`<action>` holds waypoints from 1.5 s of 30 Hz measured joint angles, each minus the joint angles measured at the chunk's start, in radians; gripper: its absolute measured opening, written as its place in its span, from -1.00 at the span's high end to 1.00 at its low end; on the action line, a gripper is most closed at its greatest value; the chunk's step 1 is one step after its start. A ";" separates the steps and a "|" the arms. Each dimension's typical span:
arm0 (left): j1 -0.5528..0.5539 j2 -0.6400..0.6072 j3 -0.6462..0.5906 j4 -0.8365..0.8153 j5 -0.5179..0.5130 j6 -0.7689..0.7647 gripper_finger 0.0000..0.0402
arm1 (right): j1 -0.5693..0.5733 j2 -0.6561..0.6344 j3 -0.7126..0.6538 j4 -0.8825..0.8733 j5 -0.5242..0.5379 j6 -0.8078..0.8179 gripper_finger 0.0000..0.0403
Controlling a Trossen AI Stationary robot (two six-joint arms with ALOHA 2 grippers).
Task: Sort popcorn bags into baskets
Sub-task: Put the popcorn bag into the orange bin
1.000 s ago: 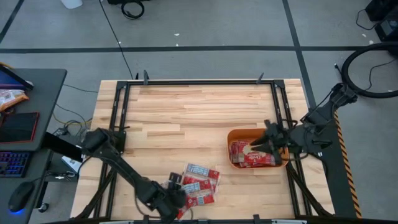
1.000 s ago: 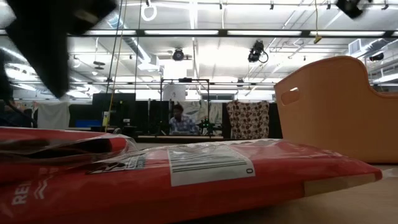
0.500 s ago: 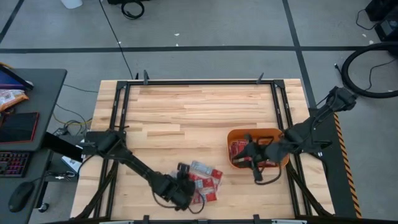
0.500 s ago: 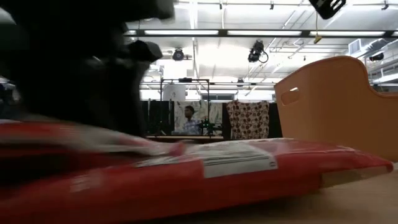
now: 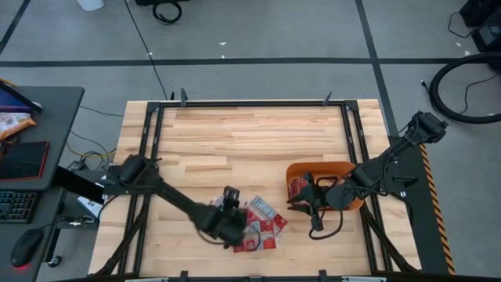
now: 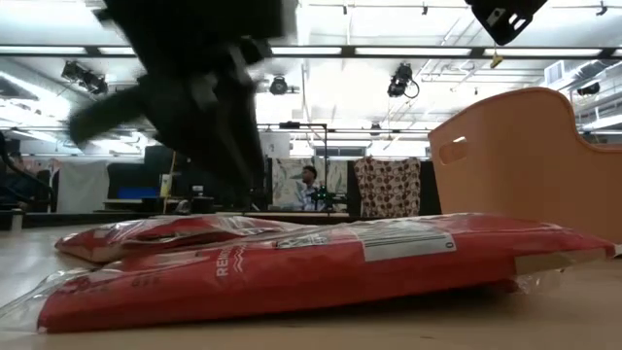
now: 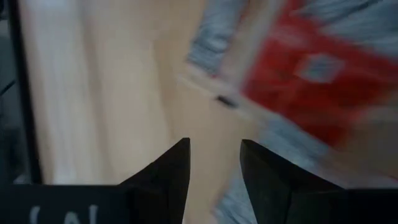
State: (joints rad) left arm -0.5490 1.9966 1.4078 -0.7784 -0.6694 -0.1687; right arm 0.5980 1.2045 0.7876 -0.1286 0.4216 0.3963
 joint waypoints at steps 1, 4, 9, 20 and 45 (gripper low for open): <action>-0.015 -0.014 0.000 -0.005 0.015 -0.002 0.27 | 0.000 0.000 0.000 0.000 0.005 -0.001 0.53; -0.071 -0.047 0.001 -0.004 0.063 -0.004 0.27 | 0.000 0.008 0.000 0.001 0.012 -0.006 0.53; -0.162 -0.037 -0.008 -0.006 0.073 -0.112 0.27 | 0.002 0.053 0.000 0.015 0.063 -0.007 0.53; -0.272 -0.006 -0.082 0.068 -0.060 -0.226 0.27 | -0.009 0.153 0.000 0.140 0.077 -0.057 0.53; -0.280 0.137 -0.079 0.099 -0.132 -0.163 0.57 | -0.016 0.161 0.000 0.190 -0.054 -0.104 0.53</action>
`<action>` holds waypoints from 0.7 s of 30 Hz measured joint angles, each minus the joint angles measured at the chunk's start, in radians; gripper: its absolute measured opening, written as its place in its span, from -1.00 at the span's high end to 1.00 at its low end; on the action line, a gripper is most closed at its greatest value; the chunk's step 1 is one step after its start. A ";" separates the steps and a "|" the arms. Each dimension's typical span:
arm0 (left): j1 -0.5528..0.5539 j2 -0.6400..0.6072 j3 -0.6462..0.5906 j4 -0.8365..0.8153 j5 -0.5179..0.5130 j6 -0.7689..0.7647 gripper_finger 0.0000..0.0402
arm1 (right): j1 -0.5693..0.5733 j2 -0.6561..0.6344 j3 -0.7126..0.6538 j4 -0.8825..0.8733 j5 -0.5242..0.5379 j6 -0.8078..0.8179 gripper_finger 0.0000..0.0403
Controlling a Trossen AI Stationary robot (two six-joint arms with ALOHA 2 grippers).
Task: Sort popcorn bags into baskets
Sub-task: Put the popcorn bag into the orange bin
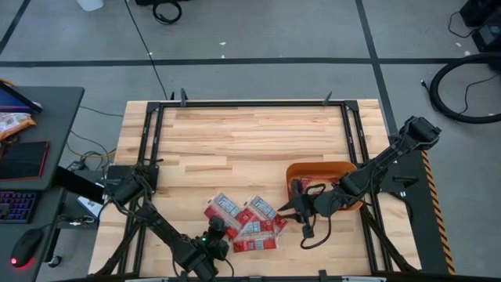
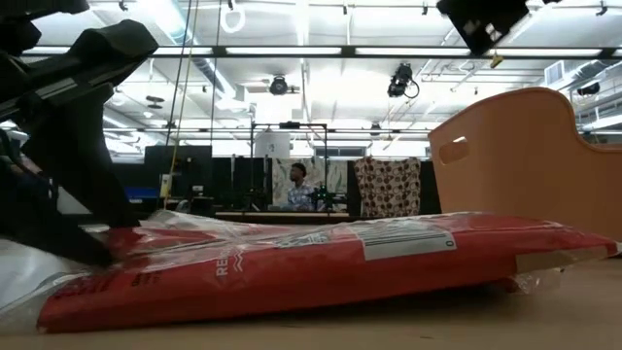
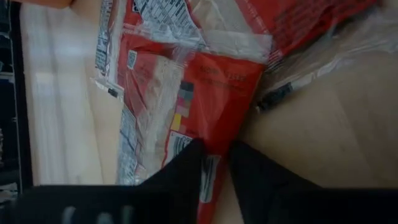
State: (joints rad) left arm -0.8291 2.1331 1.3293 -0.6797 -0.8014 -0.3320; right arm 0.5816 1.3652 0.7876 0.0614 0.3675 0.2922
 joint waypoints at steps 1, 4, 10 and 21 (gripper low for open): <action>0.000 -0.004 -0.001 0.000 0.000 -0.004 0.64 | 0.004 0.010 0.000 0.025 -0.012 -0.036 0.53; 0.001 -0.022 -0.005 0.000 0.006 -0.005 0.83 | 0.023 0.060 0.001 0.106 -0.016 -0.156 0.53; 0.020 -0.097 -0.005 -0.008 0.044 -0.024 0.95 | 0.043 0.182 0.098 0.112 0.158 -0.302 0.53; 0.065 -0.277 -0.005 -0.012 0.124 -0.075 0.96 | 0.045 0.434 0.380 -0.006 0.194 -0.471 0.39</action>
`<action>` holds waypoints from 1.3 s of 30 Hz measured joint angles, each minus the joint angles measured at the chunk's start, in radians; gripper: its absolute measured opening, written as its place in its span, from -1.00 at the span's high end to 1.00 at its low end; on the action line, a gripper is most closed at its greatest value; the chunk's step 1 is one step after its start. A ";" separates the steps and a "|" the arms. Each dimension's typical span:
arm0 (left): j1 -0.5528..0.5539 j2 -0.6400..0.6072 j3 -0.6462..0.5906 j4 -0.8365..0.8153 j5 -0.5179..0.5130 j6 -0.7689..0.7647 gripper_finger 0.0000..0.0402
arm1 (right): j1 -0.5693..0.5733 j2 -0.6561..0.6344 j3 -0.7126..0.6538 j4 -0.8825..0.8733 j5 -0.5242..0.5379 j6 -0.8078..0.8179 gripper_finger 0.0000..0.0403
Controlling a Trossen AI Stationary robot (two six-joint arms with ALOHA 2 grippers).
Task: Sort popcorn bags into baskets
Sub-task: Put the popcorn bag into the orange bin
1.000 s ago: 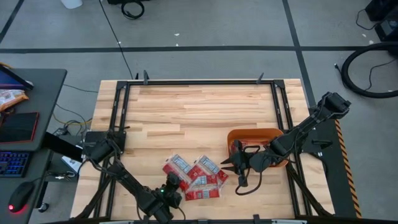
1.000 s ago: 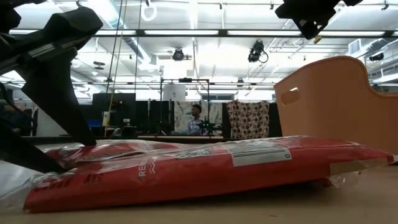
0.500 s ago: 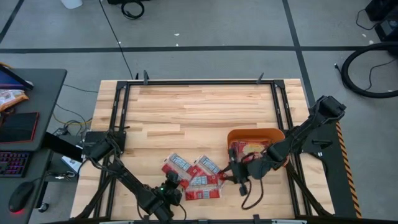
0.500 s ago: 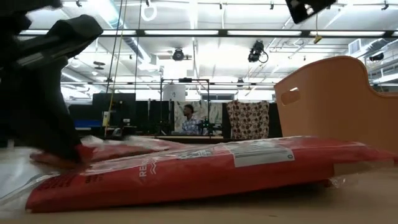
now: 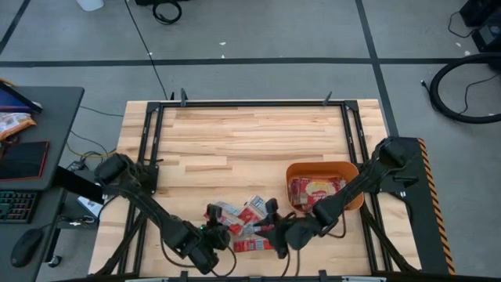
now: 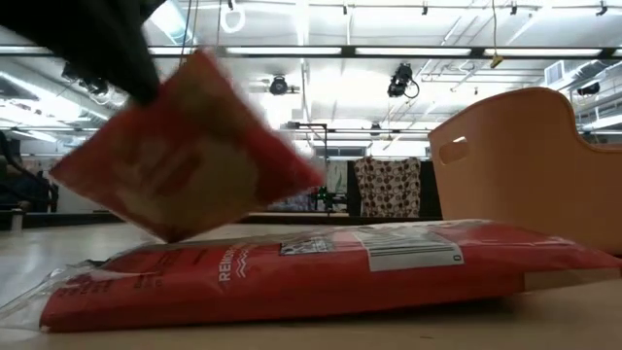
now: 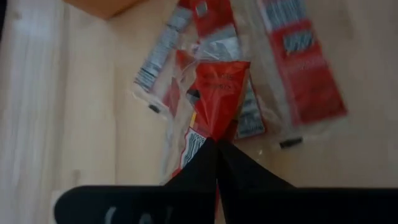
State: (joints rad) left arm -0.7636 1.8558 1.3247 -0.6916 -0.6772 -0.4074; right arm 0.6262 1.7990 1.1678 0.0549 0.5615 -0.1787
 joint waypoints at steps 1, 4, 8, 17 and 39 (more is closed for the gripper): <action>0.007 -0.015 0.001 0.006 0.008 -0.009 0.96 | 0.000 0.019 0.025 -0.025 0.011 -0.006 0.36; 0.018 -0.055 0.001 0.010 0.030 -0.032 0.96 | 0.000 0.064 0.091 -0.062 0.035 -0.015 0.23; 0.029 -0.093 0.001 0.041 0.056 -0.031 0.96 | -0.001 0.083 0.125 -0.068 0.077 -0.024 0.09; 0.043 -0.117 0.003 0.131 0.057 0.015 0.96 | -0.026 0.079 0.128 -0.057 -0.006 0.036 0.04; 0.055 -0.127 0.003 0.154 0.042 0.077 0.84 | -0.058 0.079 0.126 -0.146 -0.091 0.123 0.94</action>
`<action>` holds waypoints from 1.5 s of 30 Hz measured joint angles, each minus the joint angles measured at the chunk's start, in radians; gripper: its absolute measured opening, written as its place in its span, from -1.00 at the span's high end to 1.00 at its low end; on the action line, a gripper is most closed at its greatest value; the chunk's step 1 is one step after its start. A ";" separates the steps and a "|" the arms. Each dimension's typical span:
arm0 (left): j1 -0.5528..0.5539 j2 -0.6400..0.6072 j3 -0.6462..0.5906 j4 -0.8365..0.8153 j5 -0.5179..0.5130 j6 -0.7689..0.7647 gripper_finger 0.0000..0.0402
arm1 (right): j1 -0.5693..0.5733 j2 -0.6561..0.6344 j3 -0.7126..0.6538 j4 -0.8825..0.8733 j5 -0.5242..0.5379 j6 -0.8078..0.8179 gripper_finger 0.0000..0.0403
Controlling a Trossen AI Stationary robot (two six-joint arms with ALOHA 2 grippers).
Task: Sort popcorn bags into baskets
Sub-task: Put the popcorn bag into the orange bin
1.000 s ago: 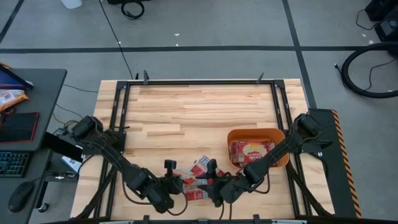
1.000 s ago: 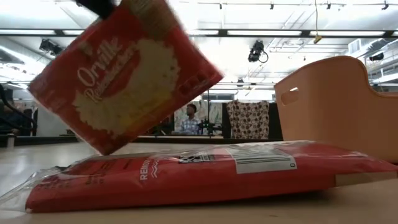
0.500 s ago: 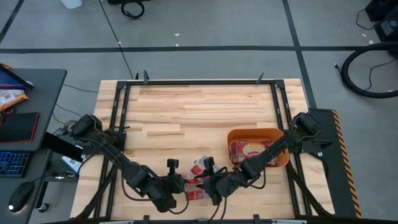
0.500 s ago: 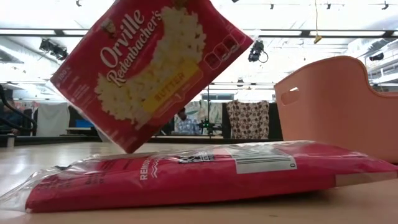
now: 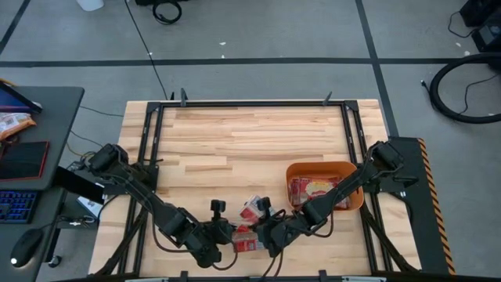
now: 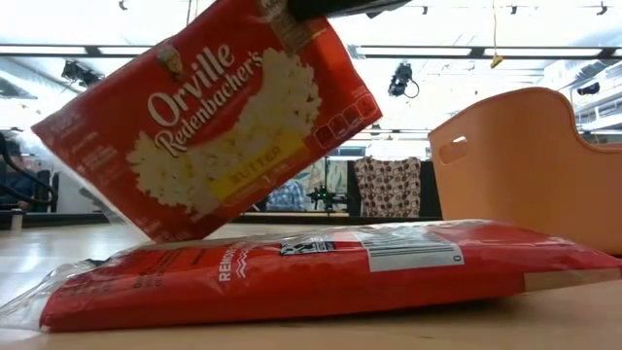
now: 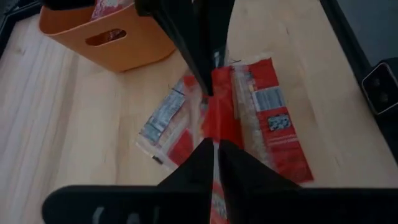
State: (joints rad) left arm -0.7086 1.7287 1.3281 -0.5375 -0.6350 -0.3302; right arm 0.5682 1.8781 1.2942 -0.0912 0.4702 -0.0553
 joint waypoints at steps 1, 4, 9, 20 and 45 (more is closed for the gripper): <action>-0.002 -0.008 0.000 -0.007 0.000 0.008 0.84 | 0.001 -0.004 0.000 -0.010 0.000 0.010 0.95; -0.007 -0.038 0.009 -0.023 -0.011 0.006 0.81 | 0.007 -0.043 0.000 -0.062 0.012 0.056 0.97; -0.026 -0.099 0.010 -0.065 -0.048 -0.037 0.69 | 0.020 -0.178 0.000 -0.129 0.080 0.156 0.97; -0.065 -0.127 0.010 -0.152 -0.067 -0.080 0.35 | 0.034 -0.504 0.000 -0.428 0.100 0.439 0.98; -0.063 -0.126 0.010 -0.148 -0.067 -0.130 0.34 | 0.137 -0.795 -0.001 -1.161 -0.078 1.178 0.98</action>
State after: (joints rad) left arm -0.7715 1.6028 1.3384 -0.6853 -0.7024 -0.4603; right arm 0.7049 1.0827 1.2927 -1.2527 0.3919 1.1230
